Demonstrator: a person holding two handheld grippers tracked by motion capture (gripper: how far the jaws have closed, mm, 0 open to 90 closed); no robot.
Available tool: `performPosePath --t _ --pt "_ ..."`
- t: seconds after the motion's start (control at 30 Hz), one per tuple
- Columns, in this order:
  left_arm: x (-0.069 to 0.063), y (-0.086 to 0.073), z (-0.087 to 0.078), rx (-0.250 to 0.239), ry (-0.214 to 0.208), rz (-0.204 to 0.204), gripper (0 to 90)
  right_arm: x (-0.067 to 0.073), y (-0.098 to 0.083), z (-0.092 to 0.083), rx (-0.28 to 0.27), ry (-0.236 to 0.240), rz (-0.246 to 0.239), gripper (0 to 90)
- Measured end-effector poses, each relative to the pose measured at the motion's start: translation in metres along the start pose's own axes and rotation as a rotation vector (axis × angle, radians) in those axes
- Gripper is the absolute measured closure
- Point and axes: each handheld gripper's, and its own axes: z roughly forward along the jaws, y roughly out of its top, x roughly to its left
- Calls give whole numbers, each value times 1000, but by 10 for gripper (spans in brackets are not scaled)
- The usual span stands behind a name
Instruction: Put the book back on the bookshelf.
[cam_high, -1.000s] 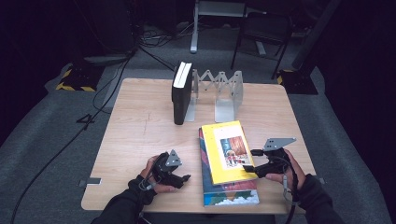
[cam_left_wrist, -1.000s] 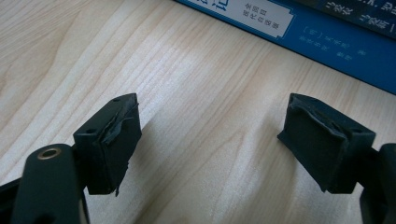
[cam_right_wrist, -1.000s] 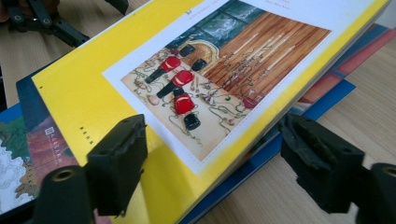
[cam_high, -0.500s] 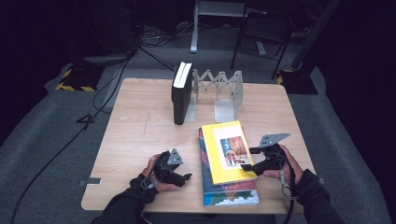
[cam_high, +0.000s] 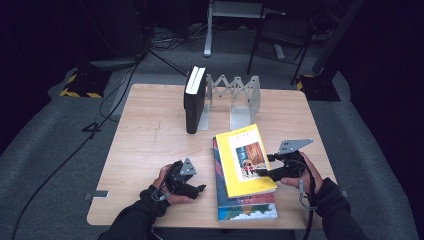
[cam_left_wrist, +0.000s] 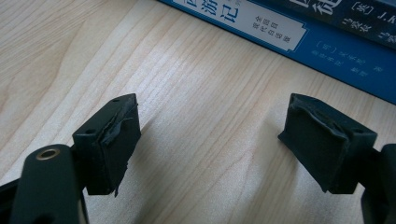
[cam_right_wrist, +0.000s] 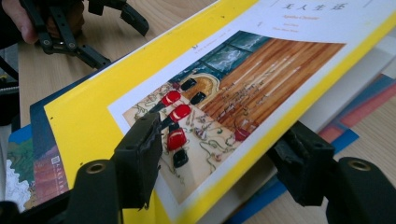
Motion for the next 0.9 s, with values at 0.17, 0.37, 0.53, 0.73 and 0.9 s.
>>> performPosePath --t 0.17,0.37,0.53,0.73,0.9 --pt "2 1 0 1 22 -2 206 -3 7 13 3 21 0 452" --pt "11 4 -5 -24 53 -30 235 -6 6 18 -29 99 24 687" --pt "20 13 -10 -77 89 -42 248 -4 4 16 -64 134 31 747" --pt "29 22 -10 -100 114 -41 276 9 7 21 -55 146 -4 752" --pt "34 32 1 -90 109 -31 310 11 6 22 -64 148 -7 752"
